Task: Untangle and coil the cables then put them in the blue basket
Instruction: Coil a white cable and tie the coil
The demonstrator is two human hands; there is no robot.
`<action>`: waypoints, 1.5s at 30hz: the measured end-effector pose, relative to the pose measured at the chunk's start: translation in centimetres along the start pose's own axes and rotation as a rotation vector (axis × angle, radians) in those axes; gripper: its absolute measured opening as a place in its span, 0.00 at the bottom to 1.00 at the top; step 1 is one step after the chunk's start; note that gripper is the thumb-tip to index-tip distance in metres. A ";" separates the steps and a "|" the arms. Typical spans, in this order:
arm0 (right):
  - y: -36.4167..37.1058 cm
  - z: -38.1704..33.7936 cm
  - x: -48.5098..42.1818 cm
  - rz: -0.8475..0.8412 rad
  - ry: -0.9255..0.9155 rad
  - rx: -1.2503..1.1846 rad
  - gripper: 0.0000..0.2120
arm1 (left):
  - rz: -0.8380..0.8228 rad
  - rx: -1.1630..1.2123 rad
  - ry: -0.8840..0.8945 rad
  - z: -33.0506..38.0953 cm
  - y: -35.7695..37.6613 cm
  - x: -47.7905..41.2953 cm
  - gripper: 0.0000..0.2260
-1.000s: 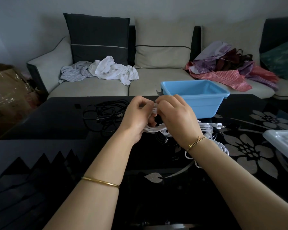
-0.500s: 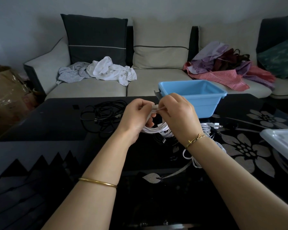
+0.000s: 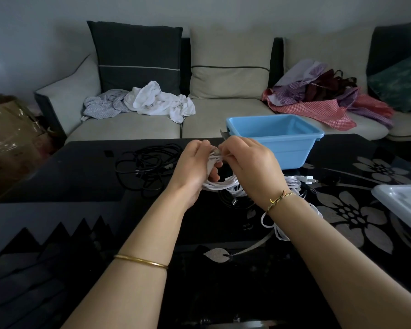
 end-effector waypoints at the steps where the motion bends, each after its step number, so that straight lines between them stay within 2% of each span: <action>1: 0.0 -0.1 0.0 0.012 0.002 0.007 0.03 | 0.010 0.013 -0.004 0.0 0.0 0.0 0.11; 5: 0.0 -0.3 0.0 0.031 -0.018 0.084 0.07 | 0.043 0.026 -0.013 -0.2 0.1 -0.1 0.11; 12: 0.0 -1.0 0.4 -0.036 -0.199 0.141 0.07 | 0.099 0.028 -0.021 0.0 -0.3 -0.6 0.08; 24: 0.4 -0.9 0.2 -0.013 -0.121 0.193 0.09 | 0.007 -0.123 0.014 -0.8 -0.3 -1.3 0.09; 31: -0.1 -1.7 0.3 -0.058 -0.231 0.181 0.09 | 0.096 0.031 -0.103 -0.6 -0.7 -1.0 0.09; 33: -0.1 -1.8 0.3 -0.065 -0.234 0.161 0.11 | 0.112 0.055 -0.122 -0.6 -0.7 -1.0 0.09; 39: 0.0 -2.1 0.4 -0.003 -0.207 0.155 0.07 | 0.110 0.088 -0.147 -0.5 -0.7 -1.0 0.08; 45: 0.2 -1.6 0.3 -0.151 -0.233 0.086 0.07 | 0.119 0.078 -0.154 -0.4 -0.9 -0.8 0.10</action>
Point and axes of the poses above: each hand's wrist, its own x-axis away from the middle knuckle, its own y-axis out of the palm, z = x × y, the point moved 4 cm from there along -x, towards the middle knuckle, and after that the axes turned 8 degrees about z, right-handed, at the moved point
